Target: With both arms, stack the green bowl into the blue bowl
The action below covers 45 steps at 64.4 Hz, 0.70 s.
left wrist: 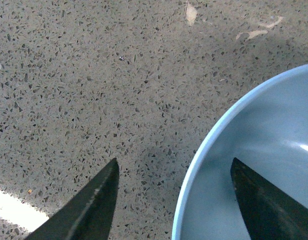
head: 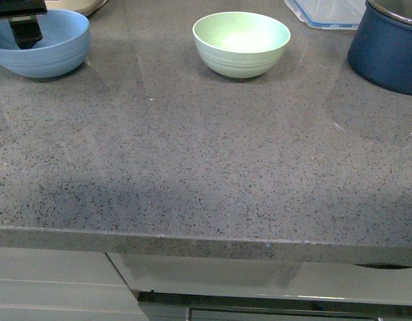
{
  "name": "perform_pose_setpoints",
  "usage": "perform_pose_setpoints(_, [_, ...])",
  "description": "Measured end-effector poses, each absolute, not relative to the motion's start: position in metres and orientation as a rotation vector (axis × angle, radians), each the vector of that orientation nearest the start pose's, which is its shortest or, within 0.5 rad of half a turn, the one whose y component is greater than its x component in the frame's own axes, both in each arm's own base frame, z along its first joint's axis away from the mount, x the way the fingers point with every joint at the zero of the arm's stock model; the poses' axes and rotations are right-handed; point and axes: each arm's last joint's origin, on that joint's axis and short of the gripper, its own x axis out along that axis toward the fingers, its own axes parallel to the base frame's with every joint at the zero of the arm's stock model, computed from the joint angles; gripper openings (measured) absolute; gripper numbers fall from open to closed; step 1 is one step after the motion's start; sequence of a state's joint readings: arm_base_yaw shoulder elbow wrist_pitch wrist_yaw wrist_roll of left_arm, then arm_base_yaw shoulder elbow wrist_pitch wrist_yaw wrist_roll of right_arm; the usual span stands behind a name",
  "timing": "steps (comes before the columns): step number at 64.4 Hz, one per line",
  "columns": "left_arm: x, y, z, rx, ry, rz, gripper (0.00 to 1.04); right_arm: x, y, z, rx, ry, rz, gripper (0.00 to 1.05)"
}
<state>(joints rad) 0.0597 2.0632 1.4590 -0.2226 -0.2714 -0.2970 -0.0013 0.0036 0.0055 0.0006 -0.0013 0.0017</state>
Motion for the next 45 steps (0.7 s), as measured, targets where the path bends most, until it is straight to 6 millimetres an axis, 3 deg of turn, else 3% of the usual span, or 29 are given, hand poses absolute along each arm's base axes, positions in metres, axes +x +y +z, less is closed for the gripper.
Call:
perform_pose_setpoints(22, [0.443,0.030,0.176,-0.247,0.761,0.447,0.16,0.098,0.000,0.165,0.002,-0.002,0.000,0.95])
perform_pose_setpoints(27, [0.442,0.029,0.184,-0.276,0.740,0.439,0.06,0.098,0.000,0.165,0.002,-0.002,0.000,0.95])
perform_pose_setpoints(45, [0.441,0.023,0.193,-0.274,0.732,0.436,0.05,0.098,0.000,0.165,0.002,-0.002,0.000,0.95])
